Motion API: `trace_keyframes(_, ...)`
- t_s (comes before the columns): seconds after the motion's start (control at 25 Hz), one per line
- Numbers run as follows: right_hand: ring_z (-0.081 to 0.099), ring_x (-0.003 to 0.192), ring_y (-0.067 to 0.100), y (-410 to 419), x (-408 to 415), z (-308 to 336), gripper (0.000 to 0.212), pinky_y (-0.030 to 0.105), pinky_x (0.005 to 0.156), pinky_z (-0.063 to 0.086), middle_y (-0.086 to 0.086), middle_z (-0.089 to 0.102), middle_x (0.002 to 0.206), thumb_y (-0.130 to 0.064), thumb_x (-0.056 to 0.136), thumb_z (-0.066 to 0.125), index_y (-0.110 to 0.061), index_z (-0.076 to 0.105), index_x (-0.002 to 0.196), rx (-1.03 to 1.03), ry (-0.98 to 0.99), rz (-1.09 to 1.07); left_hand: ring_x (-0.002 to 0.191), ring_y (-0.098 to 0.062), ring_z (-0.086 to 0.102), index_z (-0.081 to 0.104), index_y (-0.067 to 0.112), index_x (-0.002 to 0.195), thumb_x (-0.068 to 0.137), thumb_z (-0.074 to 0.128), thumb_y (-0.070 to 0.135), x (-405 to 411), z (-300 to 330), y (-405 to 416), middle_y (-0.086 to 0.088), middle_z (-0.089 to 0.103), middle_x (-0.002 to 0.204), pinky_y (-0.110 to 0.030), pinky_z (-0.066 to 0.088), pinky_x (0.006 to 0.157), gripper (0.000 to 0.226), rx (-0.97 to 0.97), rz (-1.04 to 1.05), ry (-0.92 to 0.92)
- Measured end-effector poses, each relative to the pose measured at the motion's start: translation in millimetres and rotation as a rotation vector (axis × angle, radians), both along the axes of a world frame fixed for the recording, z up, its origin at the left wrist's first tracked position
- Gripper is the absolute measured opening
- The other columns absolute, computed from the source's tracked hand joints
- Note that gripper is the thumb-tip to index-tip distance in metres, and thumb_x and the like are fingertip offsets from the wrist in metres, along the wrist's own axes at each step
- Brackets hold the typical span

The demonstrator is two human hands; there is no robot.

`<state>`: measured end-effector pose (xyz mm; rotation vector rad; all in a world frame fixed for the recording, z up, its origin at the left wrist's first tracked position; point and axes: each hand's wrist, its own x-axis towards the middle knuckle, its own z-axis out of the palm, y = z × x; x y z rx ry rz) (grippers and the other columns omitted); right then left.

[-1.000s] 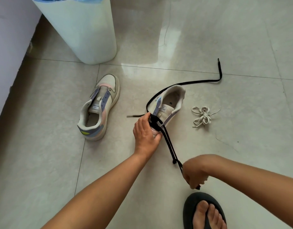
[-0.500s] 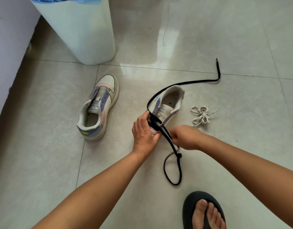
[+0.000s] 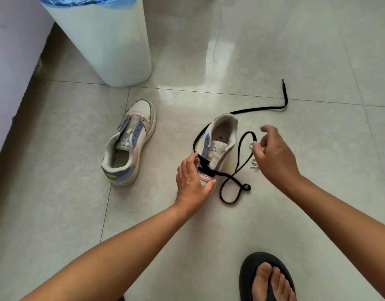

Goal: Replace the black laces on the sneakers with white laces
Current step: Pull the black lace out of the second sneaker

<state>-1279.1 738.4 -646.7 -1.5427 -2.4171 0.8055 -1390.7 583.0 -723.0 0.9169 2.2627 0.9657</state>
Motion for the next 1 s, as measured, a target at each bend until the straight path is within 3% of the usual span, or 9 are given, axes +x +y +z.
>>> trace_keyframes(0.12, 0.057, 0.098, 0.025, -29, -16, -3, 0.031, 0.033, 0.075, 0.042, 0.004, 0.06, 0.109, -0.026, 0.094, 0.051, -0.016, 0.05, 0.123, -0.02, -0.17, 0.364, 0.109, -0.023, 0.047, 0.043, 0.011, 0.132, 0.086, 0.059, 0.011, -8, 6, -2, -0.009, 0.046, 0.117, -0.033, 0.038, 0.098, 0.049, 0.029, -0.039, -0.067)
trace_keyframes(0.2, 0.056, 0.105, 0.024, -47, -21, -15, 0.029, 0.034, 0.075, 0.044, 0.002, 0.059, 0.114, -0.031, 0.094, 0.049, -0.017, 0.049, 0.12, -0.09, -0.309, 0.542, 0.099, -0.025, 0.055, 0.049, 0.016, 0.127, 0.091, 0.053, 0.014, -24, 4, 5, -0.008, 0.047, 0.114, -0.037, 0.045, 0.089, 0.036, -0.079, -0.07, -0.106)
trace_keyframes(0.44, 0.059, 0.099, 0.023, -46, -37, -20, 0.026, 0.03, 0.066, 0.036, 0.0, 0.063, 0.107, -0.036, 0.095, 0.048, -0.02, 0.049, 0.115, -0.013, -0.359, 0.551, 0.09, -0.026, 0.058, 0.053, 0.017, 0.107, 0.095, 0.046, 0.023, -51, 21, 15, -0.003, 0.059, 0.098, -0.031, 0.039, 0.065, 0.015, -0.271, -0.4, 0.168)
trace_keyframes(0.52, 0.06, 0.09, 0.022, -47, -38, -21, 0.026, 0.03, 0.063, 0.037, 0.0, 0.065, 0.097, -0.037, 0.093, 0.051, -0.02, 0.051, 0.113, -0.02, -0.314, 0.54, 0.075, -0.028, 0.06, 0.058, 0.011, 0.101, 0.092, 0.042, 0.018, -50, 33, 22, -0.004, 0.063, 0.089, -0.033, 0.042, 0.055, 0.02, -0.035, -0.402, 0.384)
trace_keyframes(0.64, 0.053, 0.067, 0.017, -43, -34, -22, 0.007, 0.034, 0.058, 0.043, 0.006, 0.059, 0.075, -0.022, 0.089, 0.061, -0.016, 0.06, 0.091, -0.474, 0.172, 0.183, 0.057, -0.025, 0.054, 0.06, 0.009, 0.086, 0.081, 0.042, 0.009, -42, 39, 32, -0.006, 0.059, 0.076, -0.031, 0.042, 0.043, 0.019, 0.328, -0.56, 0.586)
trace_keyframes(0.72, 0.04, 0.053, 0.012, -39, -29, -19, 0.013, 0.025, 0.048, 0.034, 0.003, 0.047, 0.062, -0.008, 0.09, 0.057, -0.016, 0.058, 0.079, -0.767, 0.439, -0.044, 0.063, -0.025, 0.056, 0.052, 0.016, 0.097, 0.085, 0.042, 0.009, -42, 40, 35, -0.007, 0.061, 0.083, -0.034, 0.044, 0.05, 0.017, 0.36, -0.534, 0.381)
trace_keyframes(0.84, 0.03, 0.051, 0.012, -33, -28, -11, 0.035, 0.024, 0.05, 0.027, 0.002, 0.037, 0.062, 0.007, 0.087, 0.038, -0.016, 0.053, 0.066, -1.006, 0.593, -0.095, 0.084, -0.022, 0.059, 0.049, 0.012, 0.111, 0.092, 0.043, 0.011, -49, 35, 32, -0.009, 0.059, 0.098, -0.031, 0.046, 0.07, 0.02, 0.317, -0.323, 0.136)
trace_keyframes(0.92, 0.031, 0.052, 0.012, -29, -30, -6, 0.034, 0.026, 0.052, 0.029, 0.004, 0.037, 0.066, 0.009, 0.083, 0.034, -0.015, 0.051, 0.067, -1.104, 0.549, -0.054, 0.089, -0.019, 0.055, 0.051, 0.002, 0.111, 0.09, 0.052, 0.003, -53, 29, 30, -0.007, 0.051, 0.101, -0.025, 0.044, 0.074, 0.021, 0.263, -0.273, 0.148)
trace_keyframes(1.0, 0.035, 0.053, 0.011, -32, -32, -8, 0.025, 0.024, 0.052, 0.031, 0.001, 0.04, 0.066, 0.003, 0.086, 0.039, -0.017, 0.052, 0.08, -0.985, 0.347, -0.022, 0.085, -0.015, 0.051, 0.052, 0.004, 0.108, 0.09, 0.056, 0.006, -54, 25, 29, 0.0, 0.048, 0.098, -0.026, 0.043, 0.074, 0.019, 0.144, -0.213, 0.078)
